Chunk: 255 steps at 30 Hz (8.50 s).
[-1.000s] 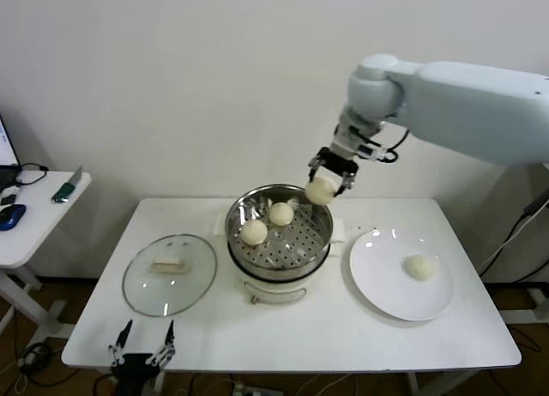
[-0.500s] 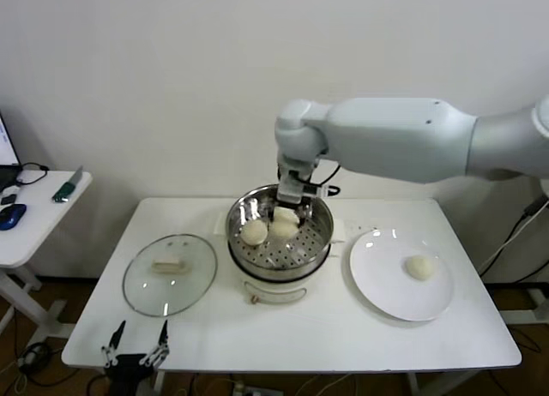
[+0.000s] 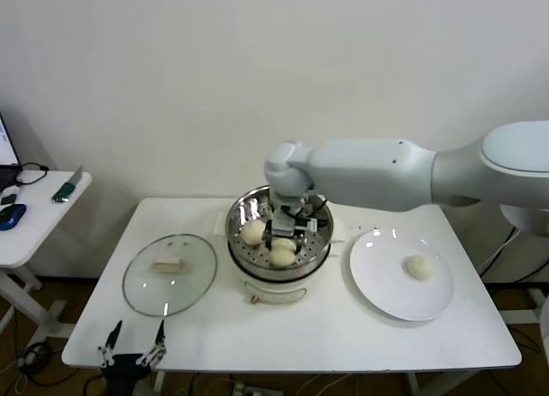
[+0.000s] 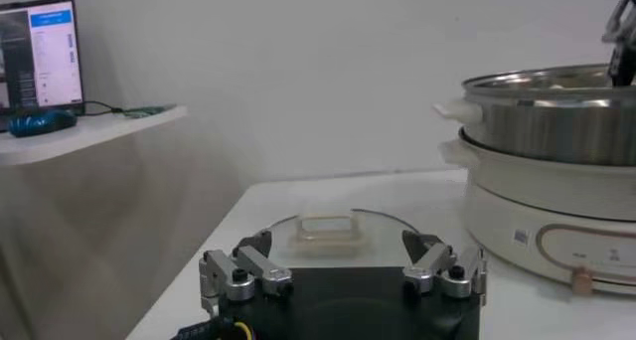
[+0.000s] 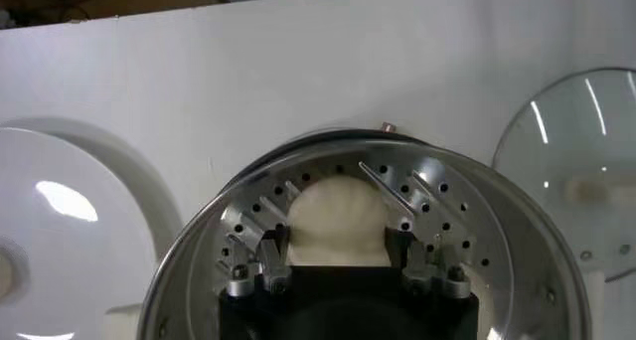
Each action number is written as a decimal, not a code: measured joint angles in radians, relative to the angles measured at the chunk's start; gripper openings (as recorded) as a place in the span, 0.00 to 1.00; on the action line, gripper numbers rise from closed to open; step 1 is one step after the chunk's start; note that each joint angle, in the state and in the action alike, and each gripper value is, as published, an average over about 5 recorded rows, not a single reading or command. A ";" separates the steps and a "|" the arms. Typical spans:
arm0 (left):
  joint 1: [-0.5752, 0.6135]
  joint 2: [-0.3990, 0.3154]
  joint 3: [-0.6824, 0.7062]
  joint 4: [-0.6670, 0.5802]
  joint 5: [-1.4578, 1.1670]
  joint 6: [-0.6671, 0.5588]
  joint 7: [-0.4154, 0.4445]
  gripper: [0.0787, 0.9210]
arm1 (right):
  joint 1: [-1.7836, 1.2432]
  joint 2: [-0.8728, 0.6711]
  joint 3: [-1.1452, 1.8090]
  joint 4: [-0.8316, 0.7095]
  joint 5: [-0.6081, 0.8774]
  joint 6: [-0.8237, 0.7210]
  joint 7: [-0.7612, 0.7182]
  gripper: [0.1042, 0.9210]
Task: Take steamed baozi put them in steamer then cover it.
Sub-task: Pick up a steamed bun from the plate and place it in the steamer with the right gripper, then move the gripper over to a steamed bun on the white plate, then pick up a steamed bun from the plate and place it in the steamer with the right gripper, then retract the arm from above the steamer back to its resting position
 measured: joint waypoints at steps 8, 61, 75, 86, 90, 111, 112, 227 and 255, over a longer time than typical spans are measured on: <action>-0.001 0.000 0.002 -0.003 0.000 0.000 0.000 0.88 | -0.024 0.009 0.001 -0.018 -0.019 0.000 0.018 0.72; -0.018 -0.004 0.006 0.005 0.009 0.006 0.004 0.88 | -0.147 -0.614 0.037 -0.233 0.207 -0.404 0.028 0.88; -0.006 -0.008 0.000 0.006 0.011 0.002 0.003 0.88 | -0.349 -0.577 0.203 -0.359 0.072 -0.405 0.046 0.88; -0.003 -0.012 -0.002 0.006 0.011 0.000 0.002 0.88 | -0.436 -0.543 0.282 -0.419 0.013 -0.398 0.050 0.88; -0.003 -0.012 -0.002 0.006 0.011 0.000 0.002 0.88 | -0.455 -0.535 0.303 -0.437 -0.006 -0.393 0.052 0.87; -0.006 -0.012 0.006 0.008 0.016 0.001 0.001 0.88 | -0.459 -0.550 0.335 -0.428 -0.017 -0.390 0.047 0.69; -0.006 -0.012 0.007 0.008 0.017 0.001 0.001 0.88 | -0.451 -0.554 0.329 -0.420 -0.011 -0.392 0.047 0.68; -0.052 0.045 -0.037 -0.014 -0.003 -0.012 0.006 0.88 | -0.296 -0.431 0.596 -0.018 0.730 -0.615 0.643 0.88; -0.150 0.078 -0.049 0.016 0.073 -0.010 -0.008 0.88 | -1.409 -0.641 1.692 0.290 0.651 -0.441 1.022 0.88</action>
